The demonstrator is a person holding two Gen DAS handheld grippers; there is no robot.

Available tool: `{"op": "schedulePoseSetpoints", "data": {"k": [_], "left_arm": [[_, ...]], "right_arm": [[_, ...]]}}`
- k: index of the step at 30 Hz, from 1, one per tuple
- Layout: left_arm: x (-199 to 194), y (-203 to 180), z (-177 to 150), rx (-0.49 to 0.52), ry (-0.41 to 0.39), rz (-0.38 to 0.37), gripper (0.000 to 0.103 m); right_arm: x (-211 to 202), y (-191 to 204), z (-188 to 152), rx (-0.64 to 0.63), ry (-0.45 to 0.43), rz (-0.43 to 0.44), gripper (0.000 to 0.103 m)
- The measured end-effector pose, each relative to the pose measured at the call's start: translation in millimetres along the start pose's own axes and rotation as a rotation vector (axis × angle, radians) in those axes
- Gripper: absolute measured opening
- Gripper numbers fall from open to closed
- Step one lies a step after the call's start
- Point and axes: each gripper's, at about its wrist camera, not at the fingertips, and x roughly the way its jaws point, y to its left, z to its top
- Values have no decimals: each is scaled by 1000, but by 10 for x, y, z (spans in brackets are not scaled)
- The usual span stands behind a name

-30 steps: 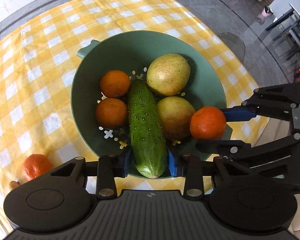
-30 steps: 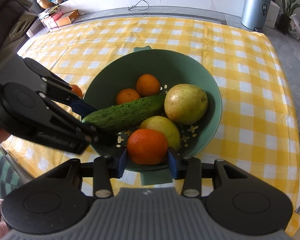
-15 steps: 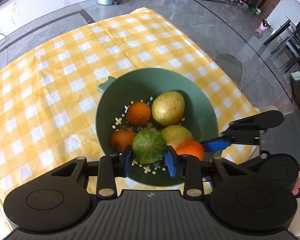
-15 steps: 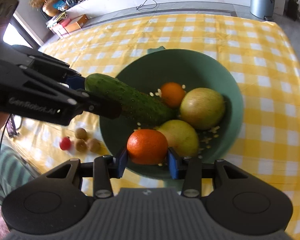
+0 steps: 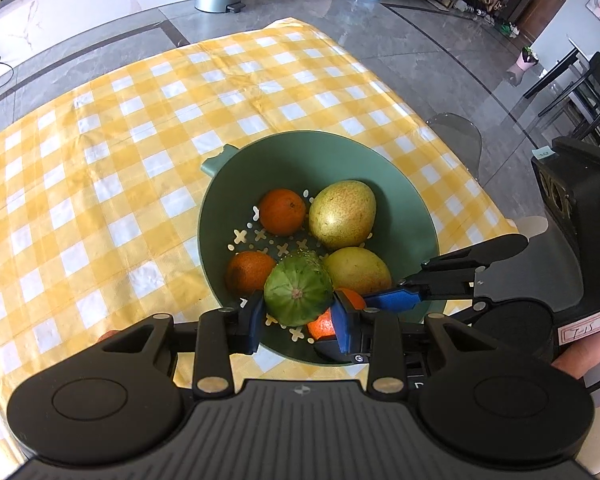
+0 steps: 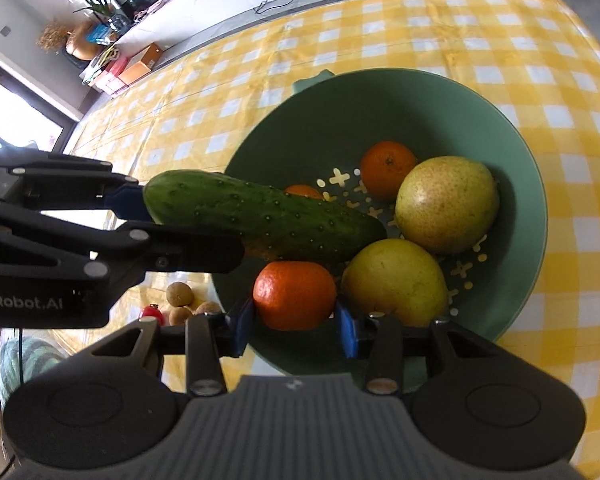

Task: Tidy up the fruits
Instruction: 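Lower both tangerines into the colander and open both tools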

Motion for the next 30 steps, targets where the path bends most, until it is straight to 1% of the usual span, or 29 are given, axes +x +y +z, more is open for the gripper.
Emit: {"op": "schedulePoseSetpoints", "data": {"k": [2,5,7,11,15,19,22,27,30], "left_arm": [[-1,5,-10,6,-12,-1,39],[-14,-25,-29,51,-64,19,40],[-17,-16,-17,45,-81,33,40],[27,11,-4,43,-65,39,40],[26,7,-64,58,-76,45,40],[46,-85,-162,128,-48,65,39],[42,-75,-224,123,-38,67,39],[46,-48,-292,120,-37,62,39],[43,-52,-318,128,-25,89,39]], "right_arm": [[-19,13,-2,-2,-3,-8,43],[-71,22,-16,0,-12,-9,47],[-96,25,-16,-3,-16,-11,47],[-131,40,-33,-17,-16,-29,47],[-152,38,-61,-20,-17,-45,47],[-178,42,-96,-16,-19,-52,47],[-216,97,-142,-62,-31,-78,49],[-246,92,-165,-61,-31,-85,50],[-257,110,-189,-65,-28,-102,51]]}}
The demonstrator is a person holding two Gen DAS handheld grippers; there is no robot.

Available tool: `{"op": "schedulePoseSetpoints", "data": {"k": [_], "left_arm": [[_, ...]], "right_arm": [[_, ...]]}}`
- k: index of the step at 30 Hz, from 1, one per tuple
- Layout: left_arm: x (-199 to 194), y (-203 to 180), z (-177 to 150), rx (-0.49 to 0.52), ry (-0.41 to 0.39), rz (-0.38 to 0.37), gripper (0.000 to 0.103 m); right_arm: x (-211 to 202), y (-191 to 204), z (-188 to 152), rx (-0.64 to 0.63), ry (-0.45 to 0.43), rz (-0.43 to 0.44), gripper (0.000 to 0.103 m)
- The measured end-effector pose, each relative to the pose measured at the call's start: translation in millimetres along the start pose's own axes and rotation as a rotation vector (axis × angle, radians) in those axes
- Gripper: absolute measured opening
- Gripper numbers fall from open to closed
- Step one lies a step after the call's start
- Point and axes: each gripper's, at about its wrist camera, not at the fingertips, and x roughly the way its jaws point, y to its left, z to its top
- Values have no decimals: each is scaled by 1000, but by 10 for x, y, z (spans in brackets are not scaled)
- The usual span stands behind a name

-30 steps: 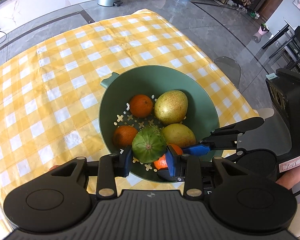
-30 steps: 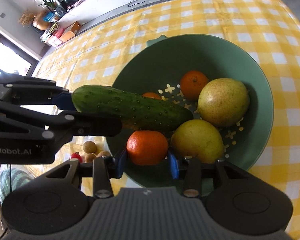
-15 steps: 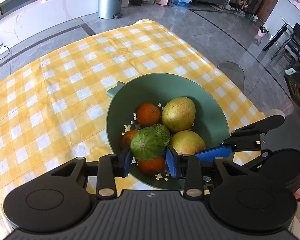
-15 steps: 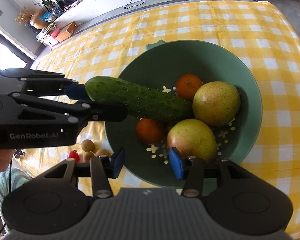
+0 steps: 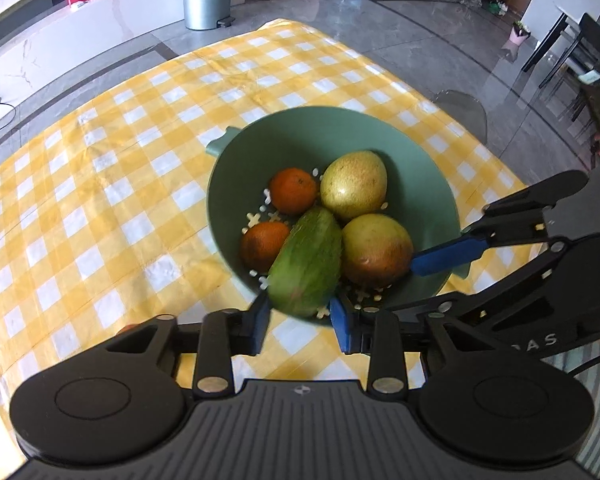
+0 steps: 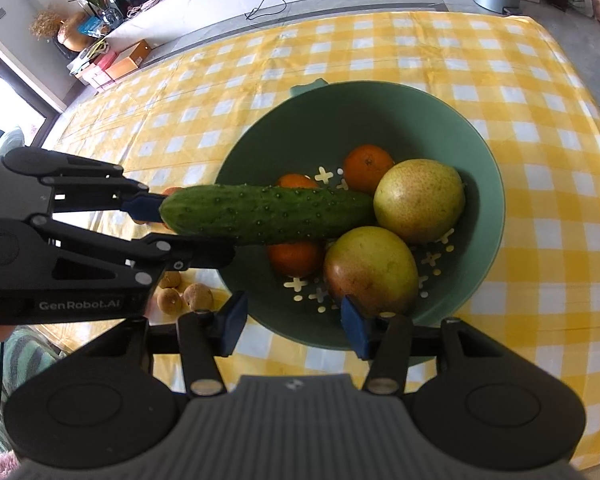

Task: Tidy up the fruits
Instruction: 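Lower both tangerines into the colander and open both tools, then withdraw both open tools from the colander toward the remaining fruit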

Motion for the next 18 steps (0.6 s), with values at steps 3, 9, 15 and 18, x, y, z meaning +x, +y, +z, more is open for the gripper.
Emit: {"op": "schedulePoseSetpoints", "data": {"k": [3,9,15,18], "left_arm": [[-29,2,-40,-4,-4,22,41],[-277,-21,-134,-9,-64,-4,53],[-566,-71,-275,-14,-113,23,56],[-718,-54,-396,-27,-139,50,57]], "right_arm": [[-14,59,-36,-26,-5,-28,52],[-115,185,-94,-66,-35,-73,60],[-263,345,-160,-98,-90,-114,71],[-333,445,-222,-108,-132,-127,75]]}}
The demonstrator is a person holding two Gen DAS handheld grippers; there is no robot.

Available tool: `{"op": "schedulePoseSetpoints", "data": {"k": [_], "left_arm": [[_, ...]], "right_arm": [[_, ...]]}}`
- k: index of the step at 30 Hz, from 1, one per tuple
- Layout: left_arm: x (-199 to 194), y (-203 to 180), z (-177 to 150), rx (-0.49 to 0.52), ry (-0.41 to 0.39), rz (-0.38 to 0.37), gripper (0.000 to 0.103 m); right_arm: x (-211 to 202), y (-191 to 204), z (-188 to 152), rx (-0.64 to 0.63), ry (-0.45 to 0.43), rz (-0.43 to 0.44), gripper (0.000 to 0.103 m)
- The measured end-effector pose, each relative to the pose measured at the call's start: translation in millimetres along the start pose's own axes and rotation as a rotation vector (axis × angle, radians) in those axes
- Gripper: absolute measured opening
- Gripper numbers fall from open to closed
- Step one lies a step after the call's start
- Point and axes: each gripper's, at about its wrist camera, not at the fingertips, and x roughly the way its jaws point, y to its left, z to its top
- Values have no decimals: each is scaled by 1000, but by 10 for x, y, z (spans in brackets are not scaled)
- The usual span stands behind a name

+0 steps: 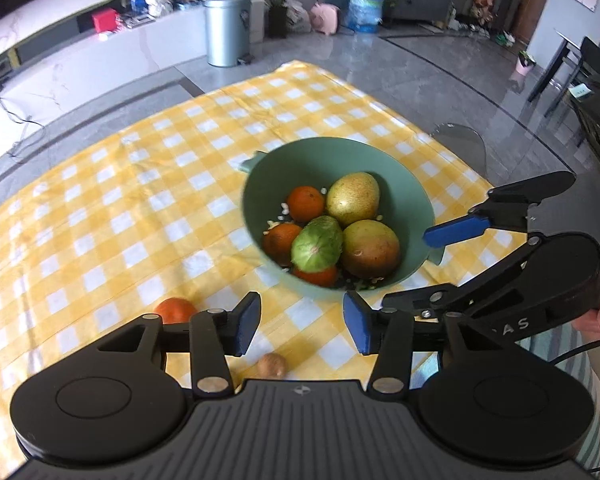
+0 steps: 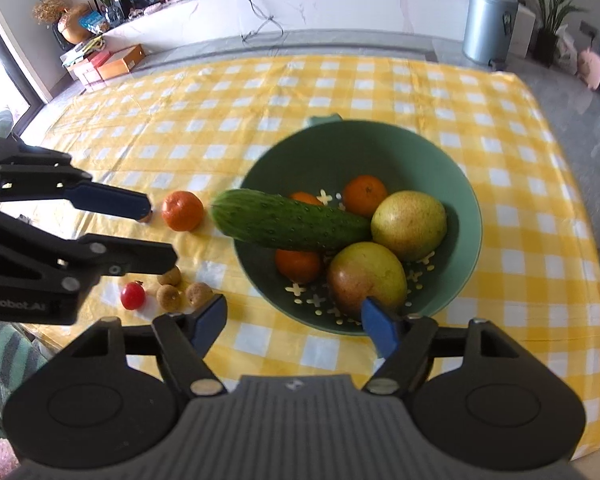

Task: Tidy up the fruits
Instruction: 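Withdraw both open tools from the colander toward the remaining fruit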

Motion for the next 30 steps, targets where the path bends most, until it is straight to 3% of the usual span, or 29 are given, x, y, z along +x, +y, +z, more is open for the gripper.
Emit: {"op": "schedulePoseSetpoints", "data": {"k": [13,21,25,30], "left_arm": [[-542,489,-681,-159,-111,143,57],[-550,432,-1025,-164,-158,214,57],[-451,415,-1138,-192,-179,202,57],[-282,412,-1196,-217,-229,188,57]], "right_arm": [[-158,649,-458,-13,-274,-30,75],[23,937,-664,-30,-331,-38,71],[131,1000,-691,-29,-342,-33,68],[298,1051,-704,-60,-343,-52,53]]}}
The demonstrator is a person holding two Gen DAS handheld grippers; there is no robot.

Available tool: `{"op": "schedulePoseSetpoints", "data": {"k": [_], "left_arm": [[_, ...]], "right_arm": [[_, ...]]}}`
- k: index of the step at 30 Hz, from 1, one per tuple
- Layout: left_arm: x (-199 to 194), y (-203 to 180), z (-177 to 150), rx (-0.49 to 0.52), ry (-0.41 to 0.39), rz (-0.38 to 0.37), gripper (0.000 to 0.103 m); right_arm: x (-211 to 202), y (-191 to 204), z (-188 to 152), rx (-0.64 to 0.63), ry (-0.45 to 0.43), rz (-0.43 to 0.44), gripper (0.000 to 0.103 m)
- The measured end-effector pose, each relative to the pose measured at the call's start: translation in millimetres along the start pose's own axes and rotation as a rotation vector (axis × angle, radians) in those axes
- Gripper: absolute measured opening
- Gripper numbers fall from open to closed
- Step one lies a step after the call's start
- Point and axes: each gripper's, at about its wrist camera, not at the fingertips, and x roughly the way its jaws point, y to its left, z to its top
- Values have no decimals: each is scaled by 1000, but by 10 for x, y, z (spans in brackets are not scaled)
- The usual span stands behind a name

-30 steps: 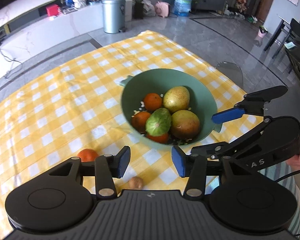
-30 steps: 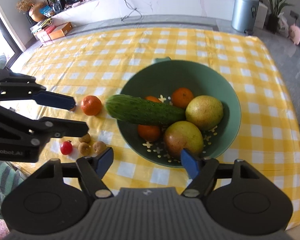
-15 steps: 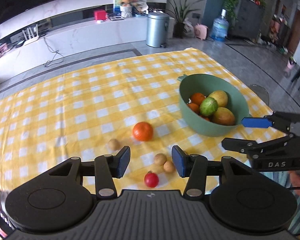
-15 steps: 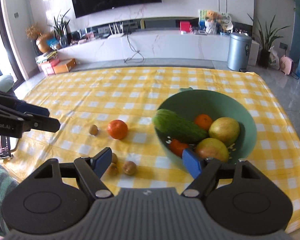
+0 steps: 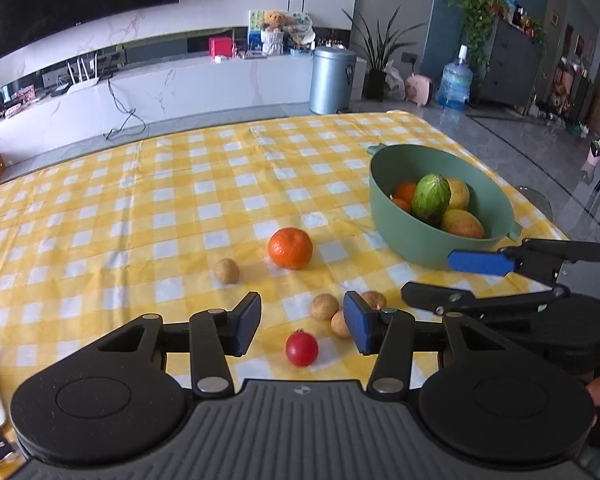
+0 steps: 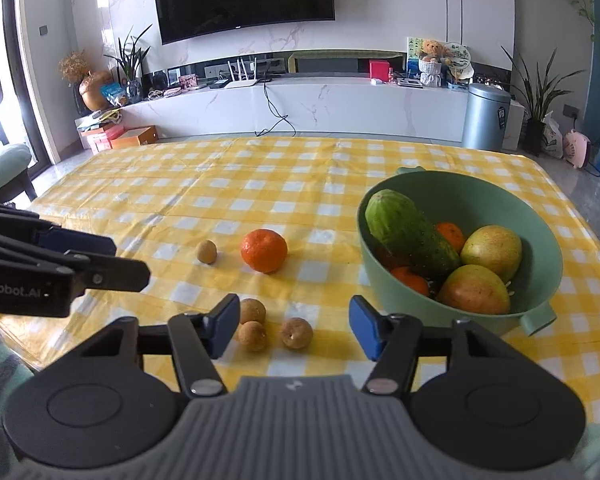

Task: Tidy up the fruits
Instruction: 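Withdraw both open tools from the colander toward the remaining fruit, then grasp the red tomato with the left tool while the right tool grasps a brown kiwi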

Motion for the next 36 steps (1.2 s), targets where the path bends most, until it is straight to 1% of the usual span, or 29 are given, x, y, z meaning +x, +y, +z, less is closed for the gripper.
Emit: {"op": "schedulePoseSetpoints", "data": {"k": [4,8,15,17,20,22,25,28,30,33,36], "left_arm": [[168,12,-91,-25,12,3,56],[278,55,-191,-53,10,20,56],[396,162,-297,-119,-3,43,52],[418,178,-319,-131,5,45,51],[485,191,-330,-150,26,38,49],[529,202,-331,-162,44,32,49],[605,185,-343,-164,81,21,48],[601,154,-357,-148,88,-3,48],[629,135,-362,-141,102,-5,48],[674,144,-369,-148,126,-17,47],[709,128,-379,-147,142,-24,42]], "right_arm": [[106,7,-36,-23,-4,-10,47],[222,-33,-60,0,4,-2,39],[408,-92,-74,45,38,10,39],[459,-102,-70,54,51,21,39],[521,-101,-76,60,67,27,36],[539,-95,-75,61,68,34,35],[562,-81,-81,51,75,41,35],[599,-73,-92,46,93,35,33],[632,-73,-102,46,111,30,30],[673,-78,-106,52,129,32,29],[695,-77,-113,49,142,35,29]]}}
